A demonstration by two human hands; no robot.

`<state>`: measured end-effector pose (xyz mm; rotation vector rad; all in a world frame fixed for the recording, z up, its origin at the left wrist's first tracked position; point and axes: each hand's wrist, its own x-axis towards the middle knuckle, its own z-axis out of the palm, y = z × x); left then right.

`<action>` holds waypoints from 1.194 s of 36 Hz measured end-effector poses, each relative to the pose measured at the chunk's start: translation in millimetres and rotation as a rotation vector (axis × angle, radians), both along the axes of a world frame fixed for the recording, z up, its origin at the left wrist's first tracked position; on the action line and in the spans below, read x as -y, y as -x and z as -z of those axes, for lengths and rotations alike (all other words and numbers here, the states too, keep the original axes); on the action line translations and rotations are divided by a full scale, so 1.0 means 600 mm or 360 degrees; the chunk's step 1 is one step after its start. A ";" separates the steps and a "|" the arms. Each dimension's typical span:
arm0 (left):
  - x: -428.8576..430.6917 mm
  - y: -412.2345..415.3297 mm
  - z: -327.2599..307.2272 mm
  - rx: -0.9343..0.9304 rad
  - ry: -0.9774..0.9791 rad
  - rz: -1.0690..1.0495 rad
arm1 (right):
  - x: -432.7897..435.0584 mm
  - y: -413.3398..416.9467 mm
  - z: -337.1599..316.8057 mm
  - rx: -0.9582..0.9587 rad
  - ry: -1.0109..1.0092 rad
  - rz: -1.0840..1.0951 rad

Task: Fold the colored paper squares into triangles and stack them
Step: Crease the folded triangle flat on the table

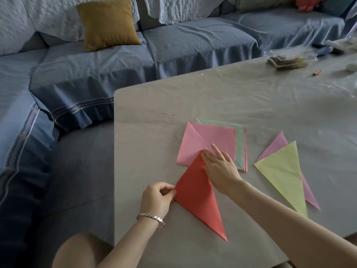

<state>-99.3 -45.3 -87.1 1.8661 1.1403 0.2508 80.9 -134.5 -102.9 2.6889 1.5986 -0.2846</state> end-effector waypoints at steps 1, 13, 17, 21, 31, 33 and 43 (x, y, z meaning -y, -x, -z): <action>0.000 0.000 0.000 0.0005 0.0011 -0.0003 | -0.005 -0.006 0.000 -0.0009 -0.0004 0.0020; 0.002 0.001 0.003 0.0028 0.0025 -0.0045 | 0.011 -0.035 -0.013 -0.0243 0.0056 -0.0099; 0.002 0.001 0.005 0.0058 0.0009 -0.0059 | 0.047 -0.025 -0.013 -0.0299 0.0091 -0.0220; 0.001 0.000 0.009 0.0075 0.0020 -0.0066 | 0.080 -0.003 -0.016 -0.0338 0.0170 -0.0334; 0.002 0.003 0.019 0.0143 0.0055 -0.0104 | 0.131 0.037 -0.015 -0.0455 0.0250 -0.0435; 0.005 0.002 0.019 0.0158 0.0072 -0.0117 | 0.138 0.045 -0.016 -0.0450 0.0288 -0.0465; 0.040 -0.024 -0.020 0.0596 0.0288 -0.0234 | 0.140 0.049 -0.031 -0.1176 -0.0810 0.0299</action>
